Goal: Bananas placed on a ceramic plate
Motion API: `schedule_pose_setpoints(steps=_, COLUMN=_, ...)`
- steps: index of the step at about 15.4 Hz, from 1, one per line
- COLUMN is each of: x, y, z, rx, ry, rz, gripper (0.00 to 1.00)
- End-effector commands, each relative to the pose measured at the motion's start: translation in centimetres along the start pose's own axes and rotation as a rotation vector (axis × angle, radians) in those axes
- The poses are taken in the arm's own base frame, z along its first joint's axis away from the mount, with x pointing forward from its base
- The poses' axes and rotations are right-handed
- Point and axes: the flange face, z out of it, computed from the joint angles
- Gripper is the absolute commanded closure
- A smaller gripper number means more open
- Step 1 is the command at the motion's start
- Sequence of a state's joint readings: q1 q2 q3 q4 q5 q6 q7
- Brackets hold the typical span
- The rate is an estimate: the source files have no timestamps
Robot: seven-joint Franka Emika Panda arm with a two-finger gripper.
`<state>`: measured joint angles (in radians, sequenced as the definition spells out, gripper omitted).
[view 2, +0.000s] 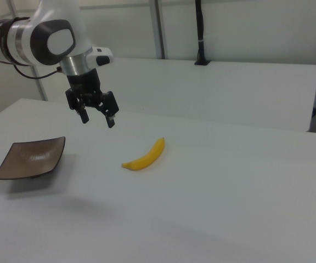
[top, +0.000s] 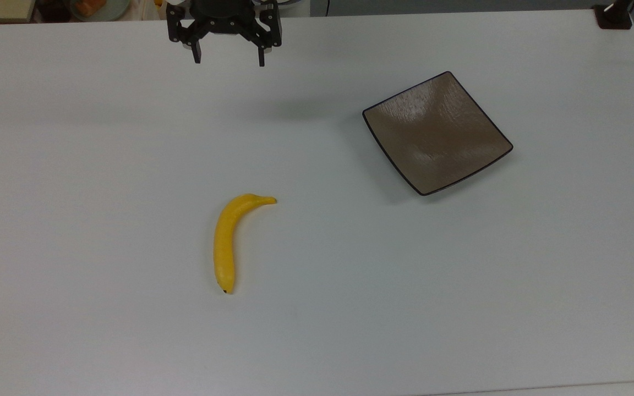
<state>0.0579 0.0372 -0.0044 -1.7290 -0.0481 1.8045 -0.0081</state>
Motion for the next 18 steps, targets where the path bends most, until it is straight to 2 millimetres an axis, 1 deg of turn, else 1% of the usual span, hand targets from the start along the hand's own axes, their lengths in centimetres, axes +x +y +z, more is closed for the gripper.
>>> schedule_pose_setpoints(steps=1, x=-0.2, y=-0.2, z=-0.1, rx=0.018, ry=0.046, rz=0.028, gripper=0.00)
schedule_pose_setpoints(steps=4, x=-0.2, y=-0.2, z=0.0, rx=0.018, ry=0.044, rz=0.028, gripper=0.00)
schedule_pose_setpoints(steps=7, x=0.2, y=-0.2, z=0.2, rx=0.020, ry=0.073, rz=0.029, gripper=0.00)
schedule_pose_setpoints(steps=9, x=1.0, y=-0.7, z=0.7, rx=0.022, ry=0.101, rz=0.054, gripper=0.00)
schedule_pose_setpoints(steps=11, x=1.8, y=-0.8, z=1.0, rx=0.030, ry=0.143, rz=0.127, gripper=0.00)
schedule_pose_setpoints(steps=13, x=3.2, y=-2.0, z=2.0, rx=0.041, ry=0.193, rz=0.185, gripper=0.00)
schedule_pose_setpoints(steps=15, x=4.2, y=-2.3, z=2.8, rx=0.043, ry=0.231, rz=0.264, gripper=0.00)
schedule_pose_setpoints(steps=17, x=4.9, y=-2.6, z=3.8, rx=0.040, ry=0.245, rz=0.308, gripper=0.00)
schedule_pose_setpoints(steps=18, x=5.6, y=-2.9, z=5.4, rx=0.012, ry=0.232, rz=0.298, gripper=0.00)
